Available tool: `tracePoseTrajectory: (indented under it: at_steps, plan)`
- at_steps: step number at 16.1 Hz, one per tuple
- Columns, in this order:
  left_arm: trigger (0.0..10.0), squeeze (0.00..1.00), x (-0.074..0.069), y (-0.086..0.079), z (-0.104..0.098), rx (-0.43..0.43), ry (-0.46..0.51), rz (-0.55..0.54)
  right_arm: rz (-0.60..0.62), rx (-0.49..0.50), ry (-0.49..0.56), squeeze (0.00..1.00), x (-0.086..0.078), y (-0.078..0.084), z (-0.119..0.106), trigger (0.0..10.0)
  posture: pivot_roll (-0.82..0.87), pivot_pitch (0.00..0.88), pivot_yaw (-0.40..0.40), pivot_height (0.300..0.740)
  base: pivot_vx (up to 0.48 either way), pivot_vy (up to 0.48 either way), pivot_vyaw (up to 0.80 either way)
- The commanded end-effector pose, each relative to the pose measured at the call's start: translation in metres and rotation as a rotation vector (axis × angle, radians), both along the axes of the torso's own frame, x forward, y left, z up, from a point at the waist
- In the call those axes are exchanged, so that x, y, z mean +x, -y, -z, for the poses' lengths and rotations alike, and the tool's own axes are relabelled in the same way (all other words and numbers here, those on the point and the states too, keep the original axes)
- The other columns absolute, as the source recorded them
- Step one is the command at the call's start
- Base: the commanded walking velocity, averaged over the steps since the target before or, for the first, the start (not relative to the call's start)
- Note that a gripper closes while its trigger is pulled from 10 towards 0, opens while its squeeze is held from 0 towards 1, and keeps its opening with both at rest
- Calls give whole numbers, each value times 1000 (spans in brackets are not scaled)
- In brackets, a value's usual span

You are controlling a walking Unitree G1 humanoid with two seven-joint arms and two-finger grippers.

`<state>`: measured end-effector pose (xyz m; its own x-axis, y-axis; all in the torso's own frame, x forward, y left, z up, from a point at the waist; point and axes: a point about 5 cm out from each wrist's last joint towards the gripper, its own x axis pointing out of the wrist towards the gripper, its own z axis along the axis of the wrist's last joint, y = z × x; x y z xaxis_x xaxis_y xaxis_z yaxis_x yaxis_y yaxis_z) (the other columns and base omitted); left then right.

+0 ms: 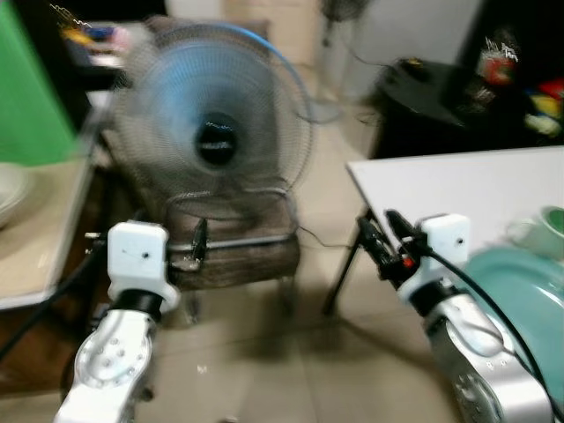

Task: Setting the table

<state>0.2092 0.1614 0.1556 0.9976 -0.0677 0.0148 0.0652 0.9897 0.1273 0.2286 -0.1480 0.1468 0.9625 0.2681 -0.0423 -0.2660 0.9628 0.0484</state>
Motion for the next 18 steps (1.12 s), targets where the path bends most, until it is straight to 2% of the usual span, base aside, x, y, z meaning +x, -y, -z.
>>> tracePoseTrajectory:
  at_steps: [1, 2, 4, 7, 8, 9, 10, 11, 15, 18]
  plan:
    - [10000, 1000, -1, 0, -1, 21, -7, 24, 28, 6, -37, 0, 0, 3, 6, 10000, 72, 0, 0, 740, 0, 0, 800]
    - [10000, 1000, -1, 0, -1, 18, -4, 32, 39, 4, -35, 0, -1, 4, 5, 10000, 61, 0, 11, 740, 0, 0, 800]
    - [10000, 1000, 2, 3, 1, 15, -1, 34, 72, -64, -43, 0, -2, 15, 8, 10000, 49, 0, 25, 740, 0, 0, 800]
    - [10000, 1000, 8, 4, 0, 9, 9, 44, 47, -66, -22, 0, -2, 12, 3, 10000, 40, 0, 32, 740, 0, 0, 800]
    - [10000, 529, 10, 5, 0, 13, 14, 47, 34, -63, -21, 0, -1, 10, 3, 10000, 37, 0, 40, 740, 0, 0, 800]
    - [10000, 529, 10, 5, 0, 16, 16, 49, 38, -54, -18, 0, -1, 10, 2, 10000, 39, 0, 37, 740, 0, 0, 800]
    - [10000, 169, 9, 6, -1, 19, 18, 54, 33, -40, -22, 0, -1, 9, 2, 10000, 41, 0, 32, 740, 0, 0, 800]
    - [10000, 0, 7, 5, -2, 25, 20, 41, 9, -16, -35, 0, -1, 4, 3, 10000, 48, 0, 26, 740, 0, 0, 800]
    - [10000, 0, 1, -2, -6, 35, 29, 36, -60, 14, -72, 0, 0, -8, 10, 10000, 86, 0, 8, 740, 0, 0, 800]
    - [10000, 0, -5, -4, -5, 44, 12, 42, -94, 6, -72, 0, 2, -13, 12, 10000, 99, 0, 6, 740, 300, 0, 800]
